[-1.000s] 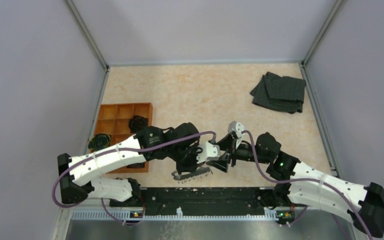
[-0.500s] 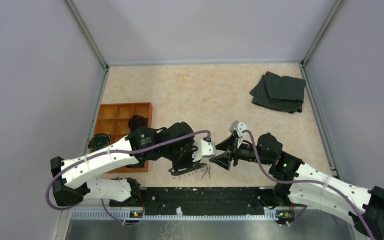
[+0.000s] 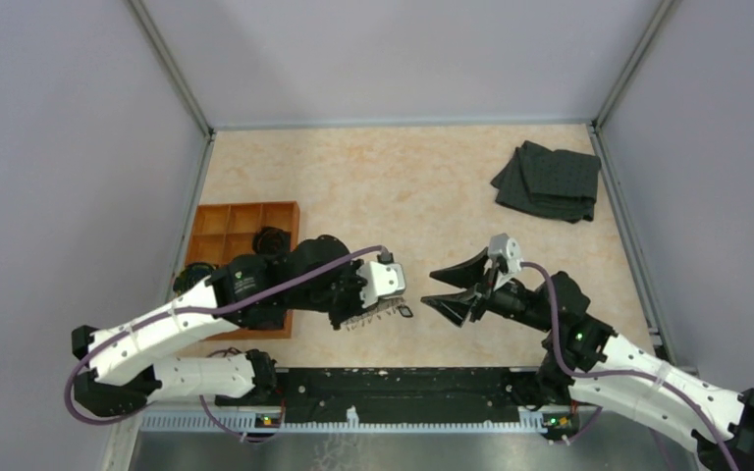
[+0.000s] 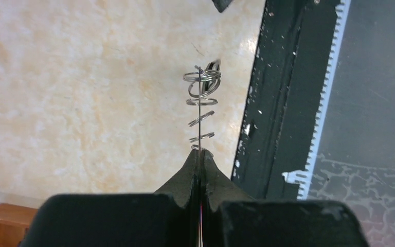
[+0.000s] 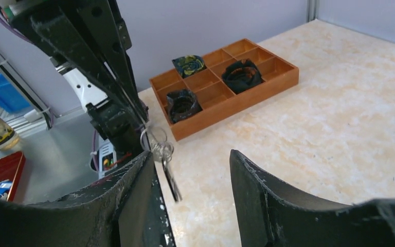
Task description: Remove the keys from the keyring
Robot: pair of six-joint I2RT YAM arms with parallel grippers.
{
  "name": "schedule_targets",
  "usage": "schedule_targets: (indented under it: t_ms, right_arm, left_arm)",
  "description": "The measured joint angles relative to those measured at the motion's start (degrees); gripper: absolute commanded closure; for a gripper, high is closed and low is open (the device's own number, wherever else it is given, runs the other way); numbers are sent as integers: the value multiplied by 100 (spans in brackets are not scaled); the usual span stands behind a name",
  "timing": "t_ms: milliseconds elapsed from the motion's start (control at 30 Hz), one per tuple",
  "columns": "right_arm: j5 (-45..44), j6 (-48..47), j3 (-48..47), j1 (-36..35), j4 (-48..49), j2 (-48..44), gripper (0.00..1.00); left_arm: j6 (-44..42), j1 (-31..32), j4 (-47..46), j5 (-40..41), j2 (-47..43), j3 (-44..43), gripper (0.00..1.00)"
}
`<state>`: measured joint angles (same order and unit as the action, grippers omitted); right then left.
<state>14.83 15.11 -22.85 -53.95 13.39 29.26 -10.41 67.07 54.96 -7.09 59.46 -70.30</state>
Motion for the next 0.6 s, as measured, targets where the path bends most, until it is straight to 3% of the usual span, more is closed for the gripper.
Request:
schedule_targets:
  t_ms: [300,600]
  right_arm:
    - [271,-129,-7,0,632,160,43]
    - [496,-586,-415,0,876,393,42]
  left_arm:
    - [-758,0,-1014,492,-868,-13,100]
    - [-2096,0,-1762,494,-938,-127,100]
